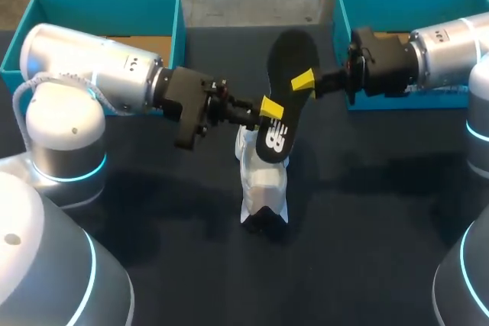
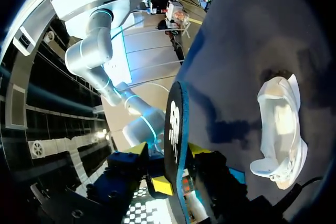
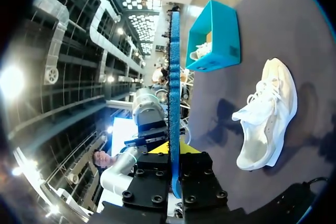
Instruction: Take the shoe out of the shoebox, open the shoe tongue, remove and reinsert the insole, then place the shoe into the shoebox
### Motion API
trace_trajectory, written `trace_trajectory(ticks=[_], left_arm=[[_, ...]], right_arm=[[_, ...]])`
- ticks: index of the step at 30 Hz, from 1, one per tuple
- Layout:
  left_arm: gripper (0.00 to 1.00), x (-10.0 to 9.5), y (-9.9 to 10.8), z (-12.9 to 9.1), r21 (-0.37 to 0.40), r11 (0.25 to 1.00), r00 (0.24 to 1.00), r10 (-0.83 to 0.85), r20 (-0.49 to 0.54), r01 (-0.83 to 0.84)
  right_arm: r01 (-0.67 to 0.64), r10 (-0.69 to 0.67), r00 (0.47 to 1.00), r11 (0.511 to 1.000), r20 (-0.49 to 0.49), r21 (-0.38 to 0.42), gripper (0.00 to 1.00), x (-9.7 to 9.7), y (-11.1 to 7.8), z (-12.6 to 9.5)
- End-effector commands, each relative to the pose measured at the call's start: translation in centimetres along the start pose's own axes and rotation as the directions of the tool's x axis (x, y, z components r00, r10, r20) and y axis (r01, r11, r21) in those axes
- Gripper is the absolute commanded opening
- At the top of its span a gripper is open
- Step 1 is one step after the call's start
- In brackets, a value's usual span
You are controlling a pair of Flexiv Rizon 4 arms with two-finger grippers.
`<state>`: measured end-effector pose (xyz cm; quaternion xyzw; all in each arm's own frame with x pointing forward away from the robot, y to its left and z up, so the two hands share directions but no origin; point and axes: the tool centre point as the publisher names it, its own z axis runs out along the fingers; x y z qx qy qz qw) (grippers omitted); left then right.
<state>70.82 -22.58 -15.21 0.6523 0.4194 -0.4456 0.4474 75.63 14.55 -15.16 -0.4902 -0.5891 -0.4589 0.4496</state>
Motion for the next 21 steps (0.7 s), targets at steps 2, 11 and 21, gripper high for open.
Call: trace_trajectory(ticks=[2, 11, 21], left_arm=[[1.00, -1.4, -0.3, -2.4, 0.022, 0.999, 0.996, -0.035, -0.085, 0.037], [1.00, -3.1, 0.0, -4.7, 0.040, 0.989, 0.950, -0.124, -0.286, 0.142], [1.00, -5.5, 1.1, -5.3, 0.035, 0.972, 0.857, -0.187, -0.479, 0.232]], right_arm=[[-0.008, 0.008, 1.000, 1.000, 0.003, 0.006, 0.00, -0.5, 0.1, -0.2], [-0.017, 0.017, 1.000, 0.999, 0.006, 0.033, 0.00, -1.1, 0.4, 0.0], [-0.019, 0.019, 1.000, 0.999, -0.004, 0.045, 0.00, -1.4, 0.4, 0.2]])
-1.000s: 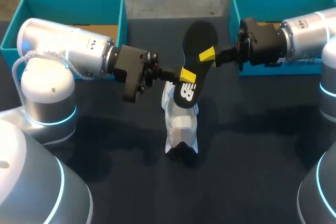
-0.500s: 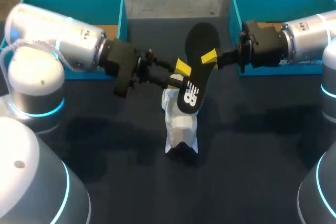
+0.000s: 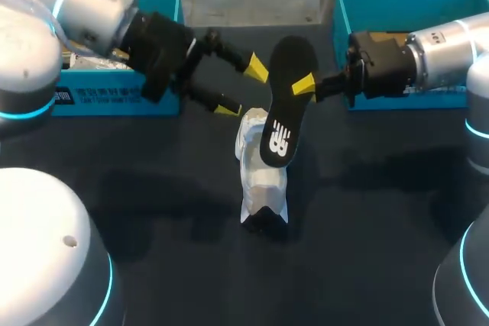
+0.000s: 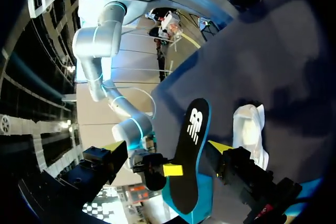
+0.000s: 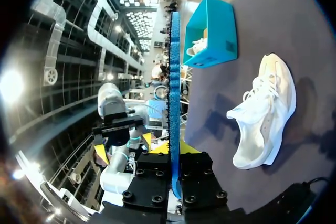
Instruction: Take the shoe out of the shoebox, open the shoe tongue, remove and reinsert the insole, then place the shoe into the shoebox
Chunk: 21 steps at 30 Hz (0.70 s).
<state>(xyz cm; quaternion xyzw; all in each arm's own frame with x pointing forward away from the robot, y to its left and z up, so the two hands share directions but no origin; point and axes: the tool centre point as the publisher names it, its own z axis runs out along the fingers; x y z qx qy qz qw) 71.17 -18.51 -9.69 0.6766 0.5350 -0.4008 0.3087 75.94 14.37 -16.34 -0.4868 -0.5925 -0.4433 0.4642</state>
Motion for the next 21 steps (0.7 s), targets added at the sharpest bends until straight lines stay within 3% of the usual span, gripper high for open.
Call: trace_trajectory(ticks=[1, 12, 21], left_arm=[[1.00, -1.0, 0.4, -0.7, 0.007, 1.000, 0.978, -0.013, -0.207, 0.015], [1.00, -2.0, 2.4, -2.1, 0.035, 0.998, 0.885, -0.031, -0.464, 0.054], [1.00, -3.1, 3.7, -3.0, 0.016, 0.998, 0.799, -0.039, -0.600, 0.061]], right_arm=[[0.001, -0.001, 1.000, 1.000, -0.003, 0.007, 0.00, -0.2, 0.3, 0.2], [-0.005, 0.005, 1.000, 1.000, 0.001, 0.025, 0.00, -0.4, 0.1, 0.6], [-0.007, 0.007, 1.000, 1.000, -0.004, 0.030, 0.00, -0.8, -0.3, 0.9]])
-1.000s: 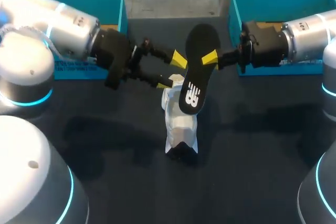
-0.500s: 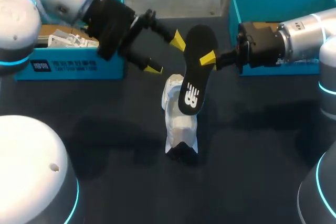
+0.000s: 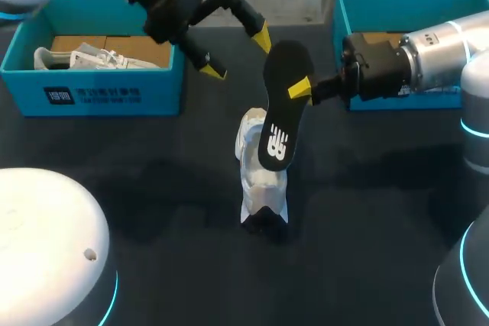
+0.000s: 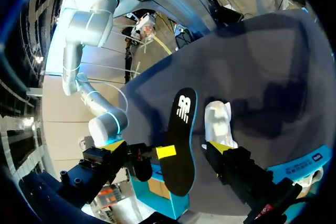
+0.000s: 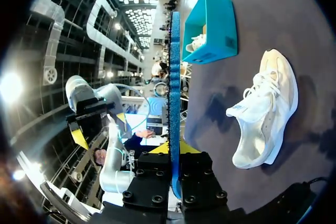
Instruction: Take the shoe out of the shoebox, open the shoe tongue, remove and reinsert the insole, then place the shoe into the shoebox
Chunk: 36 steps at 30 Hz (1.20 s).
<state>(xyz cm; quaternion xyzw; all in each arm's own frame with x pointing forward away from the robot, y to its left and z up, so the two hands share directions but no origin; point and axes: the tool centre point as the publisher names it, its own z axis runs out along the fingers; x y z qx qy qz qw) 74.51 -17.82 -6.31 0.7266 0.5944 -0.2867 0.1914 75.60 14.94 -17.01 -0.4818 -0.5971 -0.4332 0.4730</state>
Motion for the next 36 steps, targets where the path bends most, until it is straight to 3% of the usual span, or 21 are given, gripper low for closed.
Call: trace_trajectory(ticks=[1, 19, 36], left_arm=[[1.00, -0.9, 0.7, -0.4, 0.006, 1.000, 0.956, -0.004, -0.293, 0.006], [1.00, -3.3, 1.9, -1.0, -0.048, 0.997, 0.873, 0.036, -0.487, -0.068], [1.00, -4.6, 2.6, -0.4, -0.064, 0.997, 0.849, 0.008, -0.528, -0.049]], right_arm=[[0.000, 0.000, 1.000, 1.000, -0.004, 0.001, 0.00, -0.3, 0.0, 0.2], [0.009, -0.008, 1.000, 0.999, -0.012, 0.034, 0.00, -0.9, 0.6, 0.2], [0.012, -0.011, 1.000, 0.999, -0.025, 0.047, 0.00, -1.1, 0.5, 0.0]])
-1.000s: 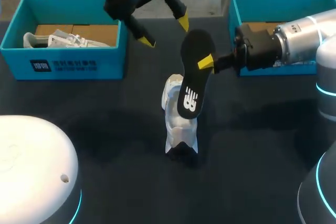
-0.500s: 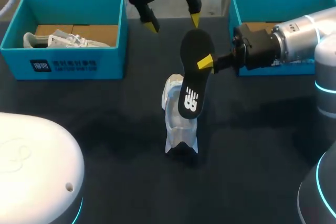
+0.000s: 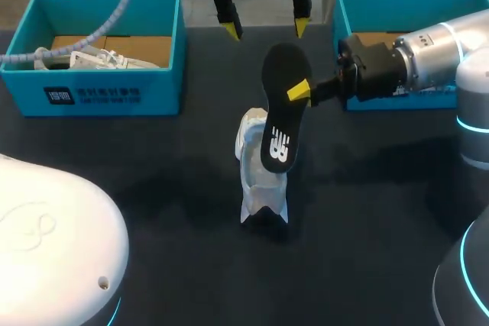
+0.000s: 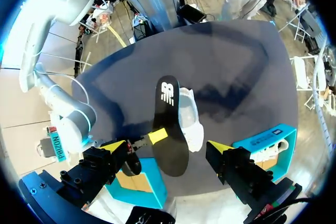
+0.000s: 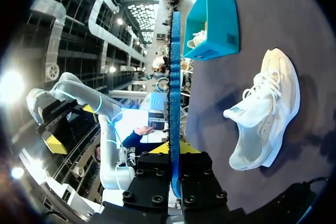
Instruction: Take the shoe out of the shoebox, open the shoe tongue, remove and reinsert the insole, then place the shoe into the shoebox
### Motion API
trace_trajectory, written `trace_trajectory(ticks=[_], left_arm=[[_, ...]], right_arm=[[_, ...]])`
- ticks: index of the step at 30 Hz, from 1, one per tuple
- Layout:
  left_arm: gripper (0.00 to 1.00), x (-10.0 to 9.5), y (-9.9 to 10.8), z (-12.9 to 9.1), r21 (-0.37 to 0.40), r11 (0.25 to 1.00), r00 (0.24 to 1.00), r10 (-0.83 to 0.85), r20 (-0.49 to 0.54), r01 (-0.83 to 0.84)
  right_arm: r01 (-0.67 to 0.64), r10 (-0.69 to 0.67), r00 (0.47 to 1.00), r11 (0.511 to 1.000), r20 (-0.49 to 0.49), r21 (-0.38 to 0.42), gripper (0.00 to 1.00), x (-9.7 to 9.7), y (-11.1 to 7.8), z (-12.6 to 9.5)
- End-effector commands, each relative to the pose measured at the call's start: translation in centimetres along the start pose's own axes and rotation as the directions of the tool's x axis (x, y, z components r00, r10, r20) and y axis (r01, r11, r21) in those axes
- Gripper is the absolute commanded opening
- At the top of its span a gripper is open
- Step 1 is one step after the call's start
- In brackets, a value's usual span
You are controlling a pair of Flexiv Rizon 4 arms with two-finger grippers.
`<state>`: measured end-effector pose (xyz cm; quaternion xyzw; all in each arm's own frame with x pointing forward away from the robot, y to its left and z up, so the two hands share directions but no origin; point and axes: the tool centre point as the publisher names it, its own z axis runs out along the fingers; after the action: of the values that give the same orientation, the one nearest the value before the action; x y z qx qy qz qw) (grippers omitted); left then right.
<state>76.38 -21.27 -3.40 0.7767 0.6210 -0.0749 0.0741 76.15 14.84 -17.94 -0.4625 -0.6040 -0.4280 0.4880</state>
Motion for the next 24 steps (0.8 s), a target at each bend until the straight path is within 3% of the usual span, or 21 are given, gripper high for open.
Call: trace_trajectory(ticks=[1, 24], left_arm=[[1.00, -0.32, 0.23, -0.06, 0.004, 1.000, 0.998, -0.002, -0.064, 0.003], [1.00, -0.64, 0.59, 0.29, -0.018, 1.000, 1.000, 0.009, -0.021, -0.010]], right_arm=[[0.000, 0.000, 1.000, 1.000, -0.001, 0.002, 0.00, -0.13, 0.06, -0.05], [0.001, -0.001, 1.000, 1.000, 0.001, 0.002, 0.00, -0.12, -0.06, -0.34]])
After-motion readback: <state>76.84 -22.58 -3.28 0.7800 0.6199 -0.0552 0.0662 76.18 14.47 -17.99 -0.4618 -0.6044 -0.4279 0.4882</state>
